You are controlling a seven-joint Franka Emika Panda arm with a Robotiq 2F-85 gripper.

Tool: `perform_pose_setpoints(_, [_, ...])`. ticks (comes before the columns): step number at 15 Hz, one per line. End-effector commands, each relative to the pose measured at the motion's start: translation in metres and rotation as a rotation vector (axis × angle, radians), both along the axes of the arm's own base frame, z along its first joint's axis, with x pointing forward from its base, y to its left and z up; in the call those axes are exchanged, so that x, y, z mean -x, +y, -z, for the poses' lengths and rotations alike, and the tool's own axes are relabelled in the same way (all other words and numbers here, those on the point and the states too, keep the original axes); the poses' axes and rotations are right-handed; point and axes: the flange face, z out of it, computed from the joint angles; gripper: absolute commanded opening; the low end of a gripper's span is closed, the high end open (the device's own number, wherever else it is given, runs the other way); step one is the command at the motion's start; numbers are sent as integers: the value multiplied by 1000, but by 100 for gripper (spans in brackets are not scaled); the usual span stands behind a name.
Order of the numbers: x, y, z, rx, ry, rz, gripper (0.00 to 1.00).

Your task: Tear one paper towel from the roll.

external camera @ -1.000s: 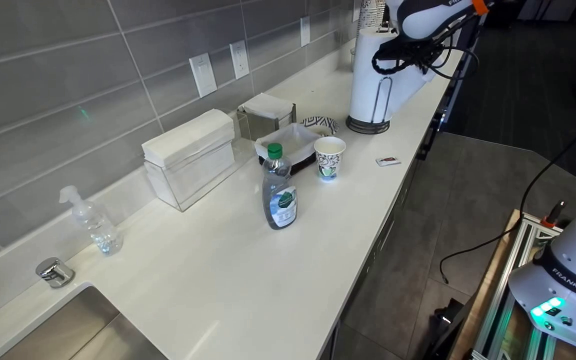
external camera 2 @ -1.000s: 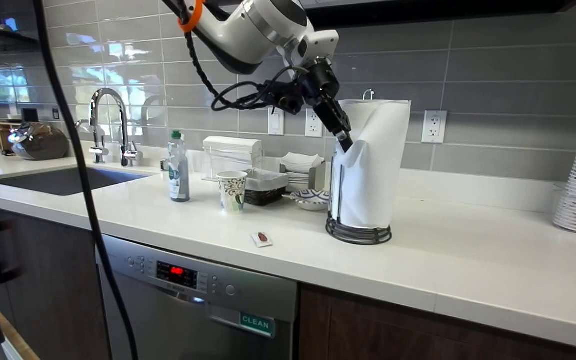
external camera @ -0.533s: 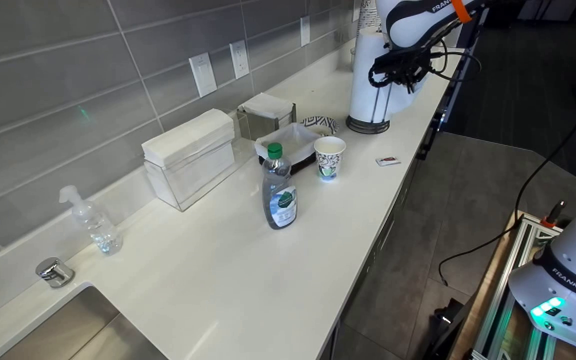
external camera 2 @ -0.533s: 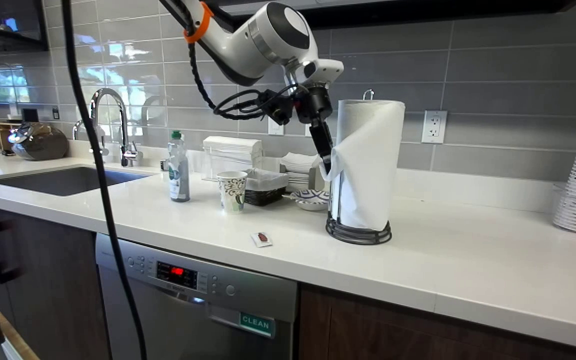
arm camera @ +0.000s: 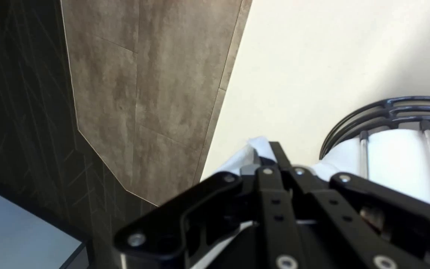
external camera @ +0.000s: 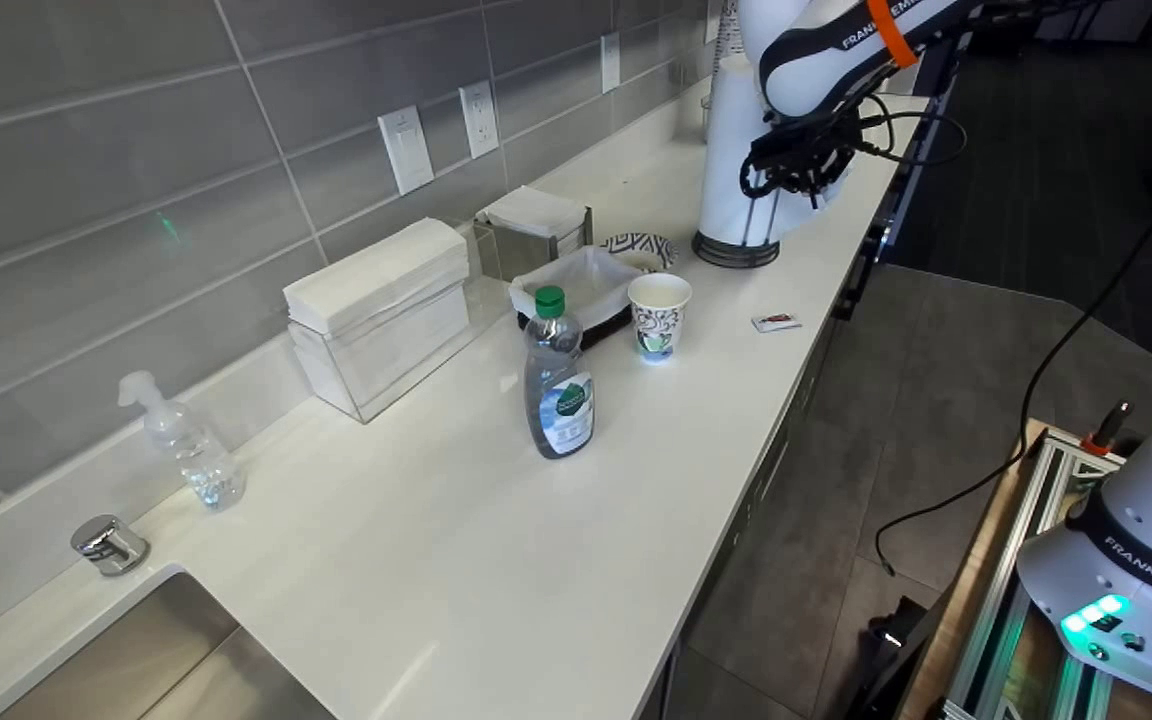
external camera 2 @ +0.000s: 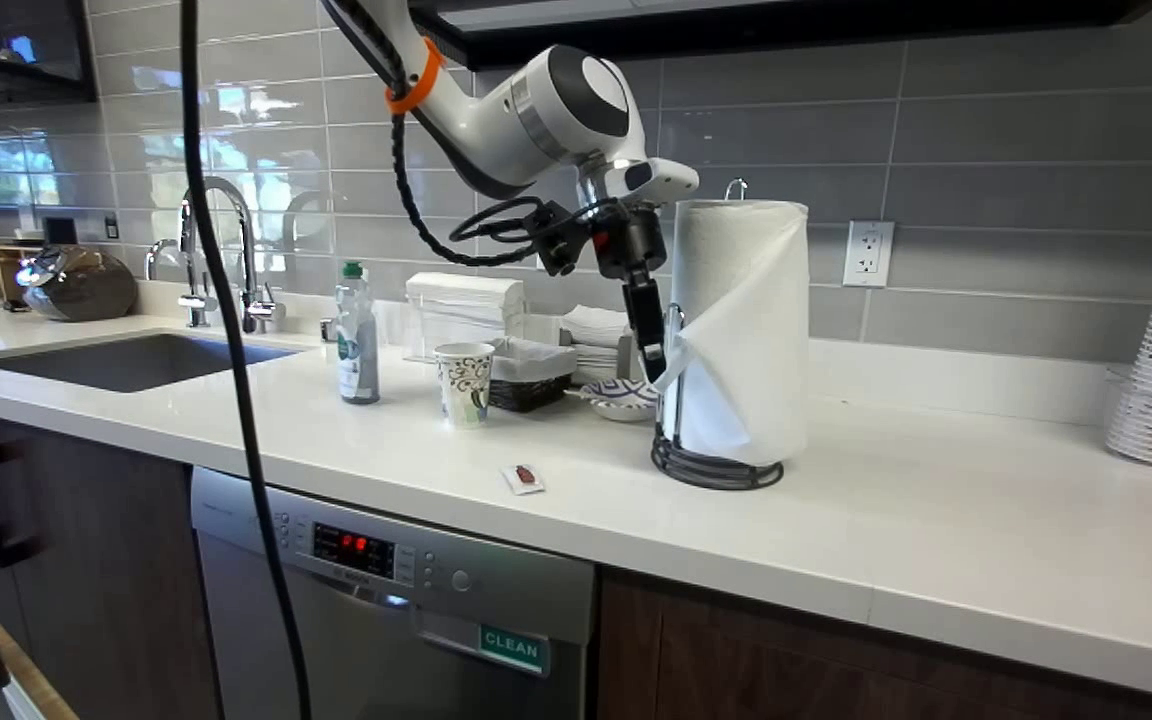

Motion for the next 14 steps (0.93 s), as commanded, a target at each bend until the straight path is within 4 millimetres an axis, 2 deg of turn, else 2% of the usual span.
perform_pose_setpoints(1, [-14,2,17,-32,63,-52,0])
perform_pose_setpoints(10, [-41,27,56,-3,154,-172,0])
perform_pose_setpoints(14, [-53,37,66,-8,162,-206,0])
